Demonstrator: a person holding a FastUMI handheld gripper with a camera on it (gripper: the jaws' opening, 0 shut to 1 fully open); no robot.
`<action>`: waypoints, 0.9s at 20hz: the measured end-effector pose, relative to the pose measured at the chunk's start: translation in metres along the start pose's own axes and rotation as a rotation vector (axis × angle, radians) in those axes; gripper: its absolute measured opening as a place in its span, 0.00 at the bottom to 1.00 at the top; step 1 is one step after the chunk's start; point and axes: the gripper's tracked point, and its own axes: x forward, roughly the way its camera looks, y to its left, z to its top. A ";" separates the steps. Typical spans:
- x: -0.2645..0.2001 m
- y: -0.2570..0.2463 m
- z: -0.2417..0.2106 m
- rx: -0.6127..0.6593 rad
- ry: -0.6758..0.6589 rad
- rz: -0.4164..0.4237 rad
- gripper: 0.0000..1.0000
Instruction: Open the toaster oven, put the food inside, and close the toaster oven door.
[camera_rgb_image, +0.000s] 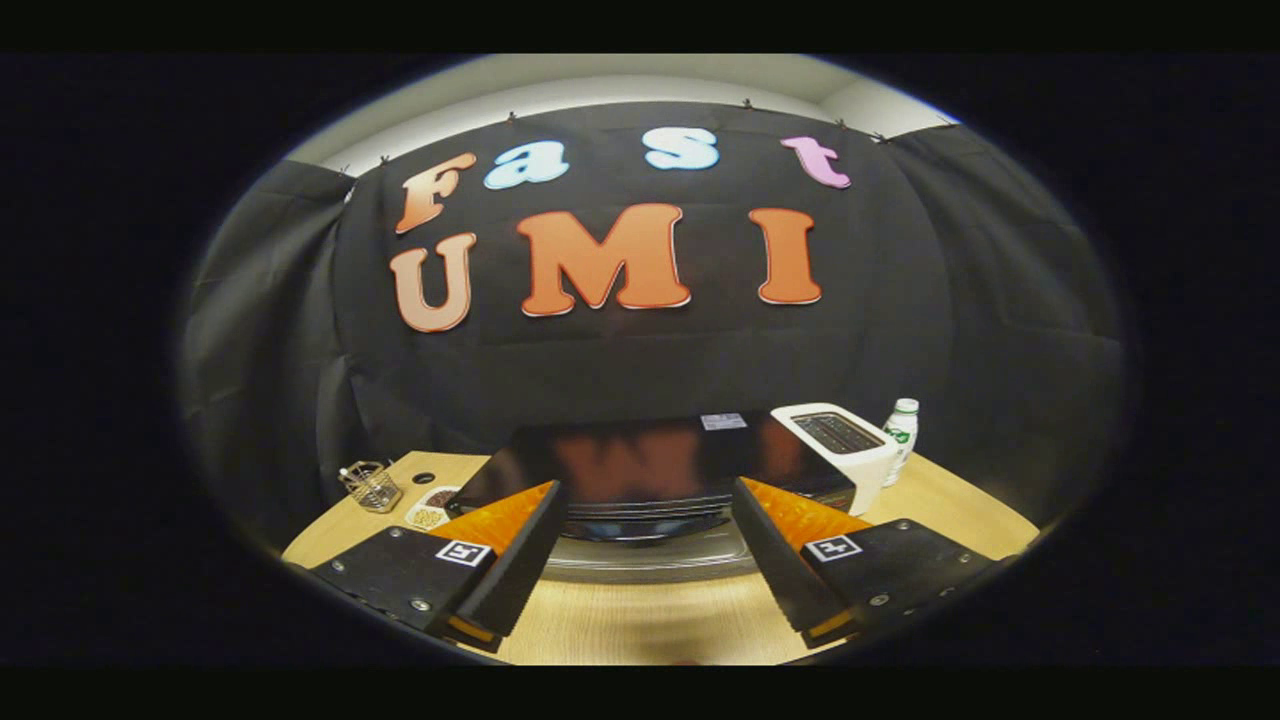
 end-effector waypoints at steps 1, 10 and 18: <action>0.010 0.003 -0.004 -0.016 0.016 0.000 0.98; 0.048 0.011 -0.025 -0.075 0.069 -0.002 0.98; 0.020 0.017 -0.036 -0.088 0.084 0.019 0.99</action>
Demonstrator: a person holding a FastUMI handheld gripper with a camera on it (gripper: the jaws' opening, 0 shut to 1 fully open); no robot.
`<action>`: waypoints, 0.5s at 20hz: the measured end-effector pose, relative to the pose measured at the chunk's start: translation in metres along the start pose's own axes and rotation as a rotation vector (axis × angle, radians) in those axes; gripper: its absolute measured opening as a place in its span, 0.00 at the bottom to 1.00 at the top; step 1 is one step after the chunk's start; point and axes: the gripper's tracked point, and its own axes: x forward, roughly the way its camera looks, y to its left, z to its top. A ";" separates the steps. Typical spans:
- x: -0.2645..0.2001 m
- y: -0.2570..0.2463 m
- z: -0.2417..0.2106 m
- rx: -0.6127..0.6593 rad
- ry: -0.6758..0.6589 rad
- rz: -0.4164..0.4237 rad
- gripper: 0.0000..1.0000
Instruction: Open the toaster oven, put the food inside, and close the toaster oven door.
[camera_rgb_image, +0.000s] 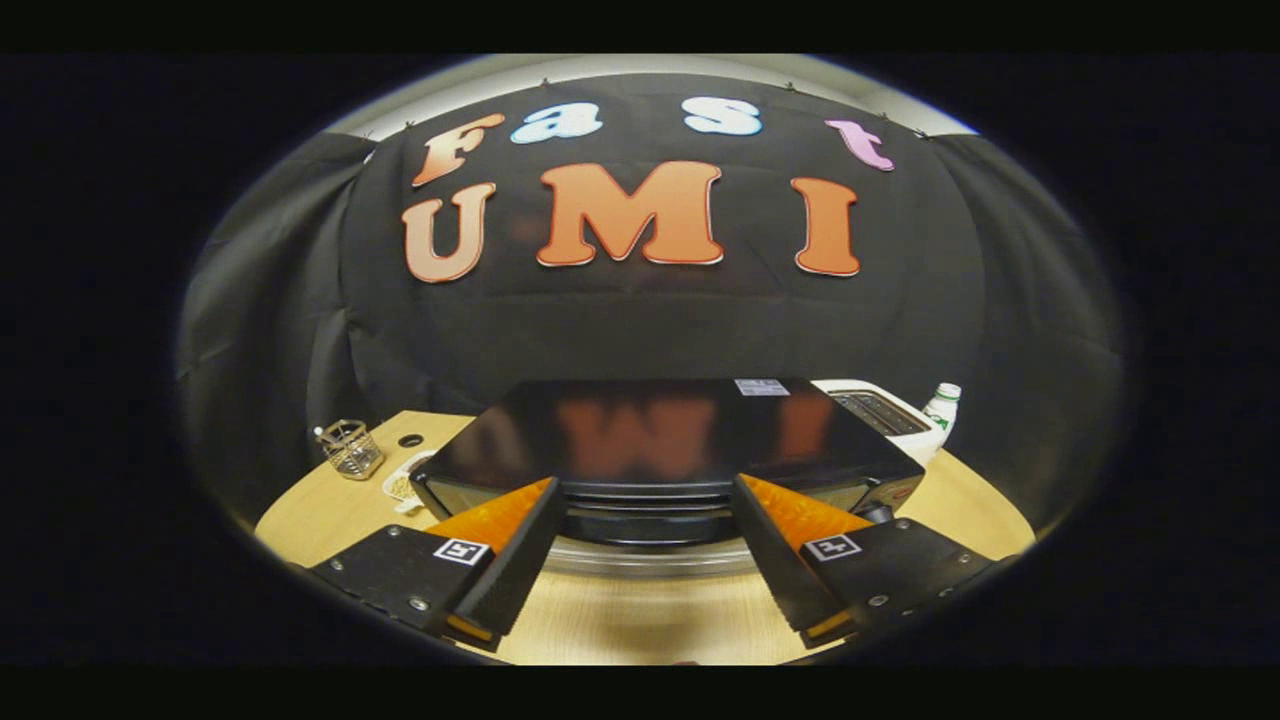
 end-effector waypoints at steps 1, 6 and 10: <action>-0.006 0.000 -0.003 -0.005 0.006 -0.001 0.98; -0.045 -0.001 -0.028 -0.031 0.018 -0.005 0.98; -0.076 -0.004 -0.068 0.015 0.069 0.020 0.98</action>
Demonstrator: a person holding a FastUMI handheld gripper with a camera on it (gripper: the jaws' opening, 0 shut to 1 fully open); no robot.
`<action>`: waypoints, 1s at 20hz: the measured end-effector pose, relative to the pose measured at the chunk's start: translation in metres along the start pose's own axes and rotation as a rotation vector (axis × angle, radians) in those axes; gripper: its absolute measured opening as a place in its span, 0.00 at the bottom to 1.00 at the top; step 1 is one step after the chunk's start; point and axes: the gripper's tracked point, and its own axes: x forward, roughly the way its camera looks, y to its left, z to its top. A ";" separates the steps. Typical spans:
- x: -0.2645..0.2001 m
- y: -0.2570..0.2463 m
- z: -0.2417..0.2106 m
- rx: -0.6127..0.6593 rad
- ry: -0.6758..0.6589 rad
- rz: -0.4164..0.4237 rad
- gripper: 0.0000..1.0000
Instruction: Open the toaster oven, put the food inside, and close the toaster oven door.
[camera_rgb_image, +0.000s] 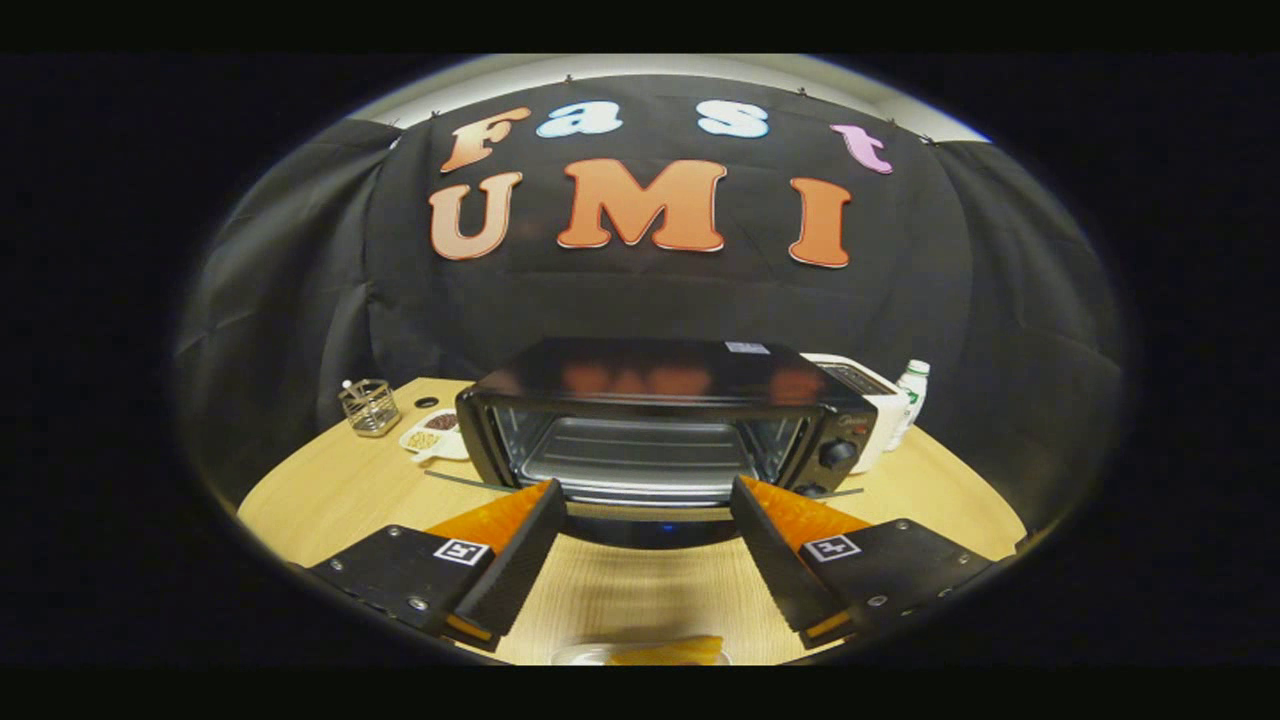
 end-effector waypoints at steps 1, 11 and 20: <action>-0.004 0.002 -0.005 0.034 -0.003 0.017 0.98; -0.018 0.000 -0.074 0.046 0.069 0.025 0.98; -0.011 -0.009 -0.135 0.114 0.203 -0.024 0.97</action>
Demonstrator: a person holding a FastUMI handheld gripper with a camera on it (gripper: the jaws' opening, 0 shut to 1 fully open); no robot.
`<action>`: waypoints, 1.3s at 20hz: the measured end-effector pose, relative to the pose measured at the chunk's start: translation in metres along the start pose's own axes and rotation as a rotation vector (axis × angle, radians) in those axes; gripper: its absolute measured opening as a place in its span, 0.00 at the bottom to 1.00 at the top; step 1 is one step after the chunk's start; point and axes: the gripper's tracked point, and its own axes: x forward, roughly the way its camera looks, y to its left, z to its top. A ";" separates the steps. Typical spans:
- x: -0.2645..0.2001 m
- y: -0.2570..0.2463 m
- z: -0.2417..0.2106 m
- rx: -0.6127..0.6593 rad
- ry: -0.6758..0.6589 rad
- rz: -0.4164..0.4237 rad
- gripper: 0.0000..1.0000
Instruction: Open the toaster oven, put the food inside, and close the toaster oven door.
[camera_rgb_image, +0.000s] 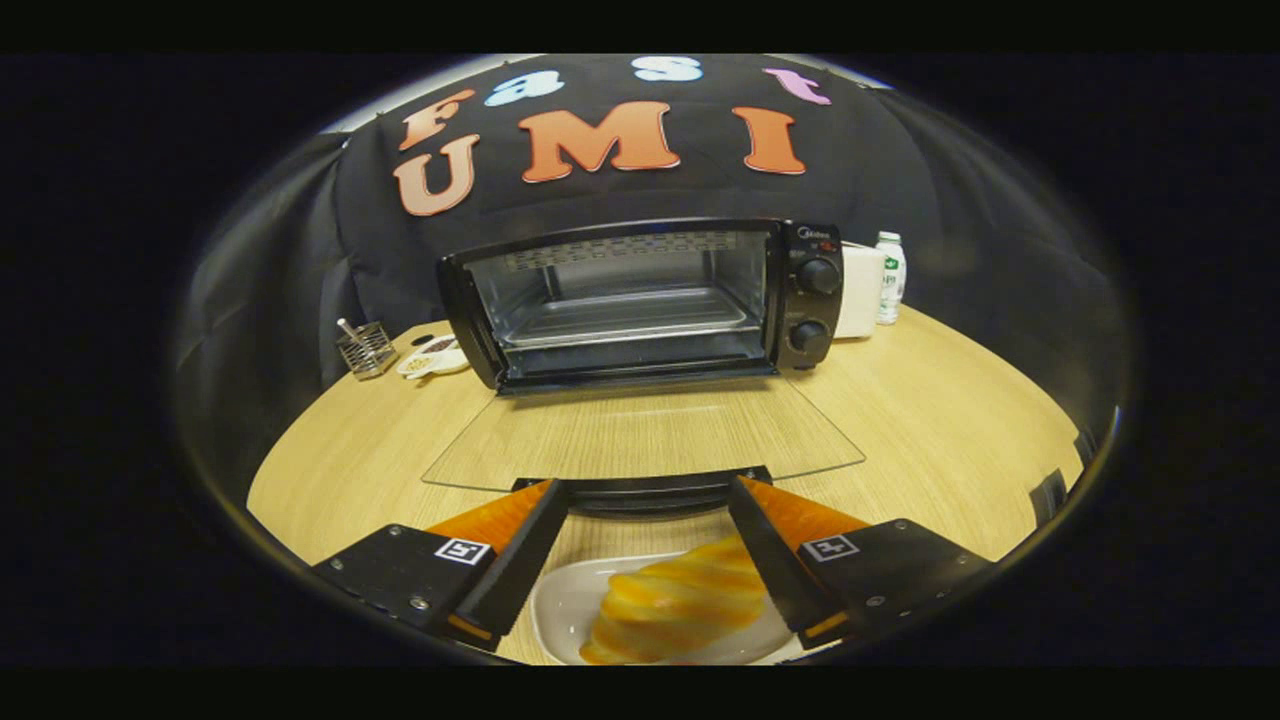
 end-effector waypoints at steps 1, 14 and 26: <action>0.001 -0.001 -0.004 0.010 0.015 -0.003 0.98; -0.085 -0.017 0.007 0.086 -0.112 -0.160 0.98; -0.098 0.002 -0.066 0.103 0.002 -0.248 0.99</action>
